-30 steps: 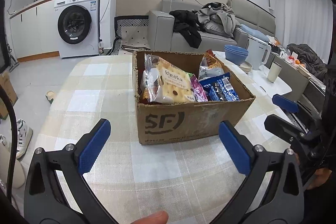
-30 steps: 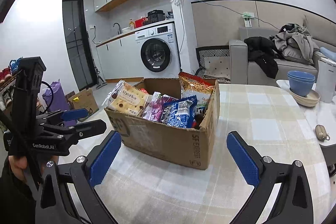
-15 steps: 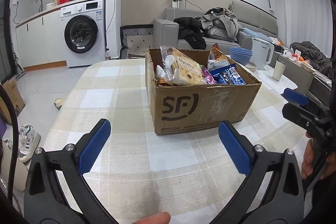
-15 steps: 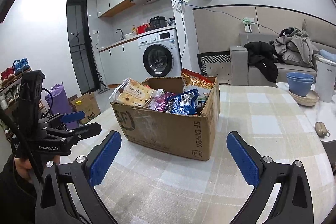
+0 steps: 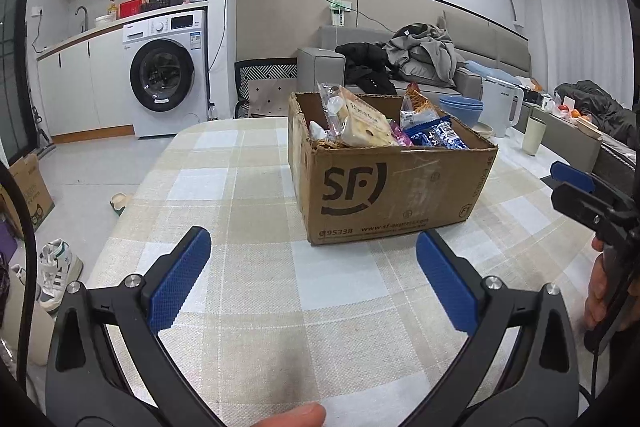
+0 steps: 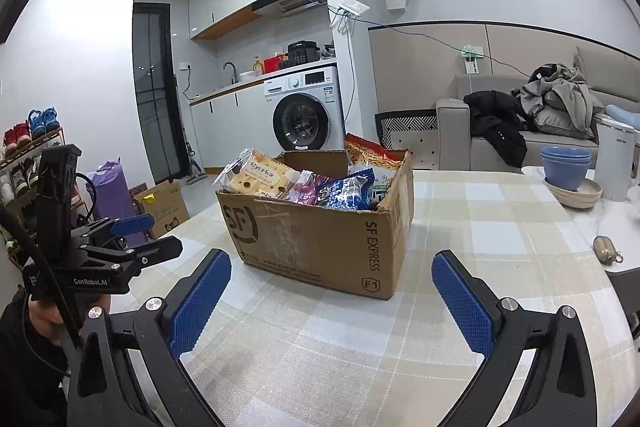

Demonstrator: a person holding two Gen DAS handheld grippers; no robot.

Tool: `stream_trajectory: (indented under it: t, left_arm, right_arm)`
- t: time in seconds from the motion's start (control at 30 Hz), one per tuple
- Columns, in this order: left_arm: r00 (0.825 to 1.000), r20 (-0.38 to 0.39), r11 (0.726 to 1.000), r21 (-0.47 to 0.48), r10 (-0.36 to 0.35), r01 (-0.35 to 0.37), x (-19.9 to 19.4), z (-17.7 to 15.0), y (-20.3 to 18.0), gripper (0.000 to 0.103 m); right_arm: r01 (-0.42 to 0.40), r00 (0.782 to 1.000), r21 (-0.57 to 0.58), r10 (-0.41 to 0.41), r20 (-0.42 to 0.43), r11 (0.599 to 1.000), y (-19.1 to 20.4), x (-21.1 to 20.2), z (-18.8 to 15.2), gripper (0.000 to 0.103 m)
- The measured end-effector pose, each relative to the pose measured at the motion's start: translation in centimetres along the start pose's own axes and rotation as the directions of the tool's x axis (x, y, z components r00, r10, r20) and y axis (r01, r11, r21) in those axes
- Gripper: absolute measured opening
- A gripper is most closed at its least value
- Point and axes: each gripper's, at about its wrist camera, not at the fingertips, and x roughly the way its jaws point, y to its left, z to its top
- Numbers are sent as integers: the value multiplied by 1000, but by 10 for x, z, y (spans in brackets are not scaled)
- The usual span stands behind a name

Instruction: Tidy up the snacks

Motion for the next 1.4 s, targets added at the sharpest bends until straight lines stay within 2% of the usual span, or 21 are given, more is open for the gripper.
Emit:
stream_trajectory:
  t: [0.47,1.4]
  left_arm:
    - [1000,13,1000,-19,-11,11,-3,-5,4,103]
    - [1000,22,1000,-6,-11,12,-4,-9,0,103]
  right_arm:
    - [12,999,-32,-11,33,999,7,-8,-2,102]
    - [16,999,-47,-15,34,999,9,-9,-3,102]
